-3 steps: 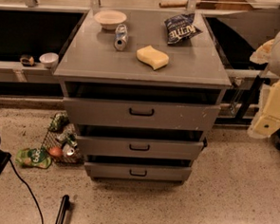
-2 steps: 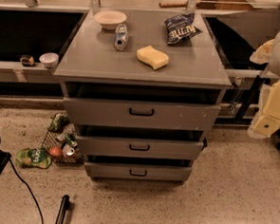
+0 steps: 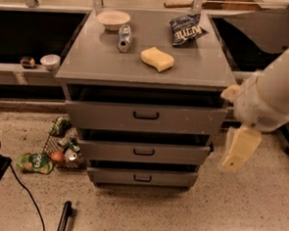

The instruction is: Open bottom drawer

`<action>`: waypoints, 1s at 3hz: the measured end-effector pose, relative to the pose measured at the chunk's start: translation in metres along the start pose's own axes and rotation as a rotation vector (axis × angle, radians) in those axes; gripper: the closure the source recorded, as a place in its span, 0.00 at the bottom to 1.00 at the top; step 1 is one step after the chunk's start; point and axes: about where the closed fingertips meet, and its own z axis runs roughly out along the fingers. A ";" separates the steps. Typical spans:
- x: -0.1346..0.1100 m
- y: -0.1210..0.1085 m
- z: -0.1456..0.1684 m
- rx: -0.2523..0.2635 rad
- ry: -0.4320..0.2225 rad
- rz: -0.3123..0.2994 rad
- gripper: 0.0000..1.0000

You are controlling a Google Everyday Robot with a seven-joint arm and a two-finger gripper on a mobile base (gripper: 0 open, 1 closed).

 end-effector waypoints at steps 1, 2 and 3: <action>-0.003 0.020 0.070 -0.035 -0.080 -0.020 0.00; -0.008 0.024 0.129 -0.075 -0.181 -0.030 0.00; -0.008 0.024 0.129 -0.075 -0.181 -0.030 0.00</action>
Offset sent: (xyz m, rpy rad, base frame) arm 0.0221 0.0584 -0.1776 0.2800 0.0639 0.1325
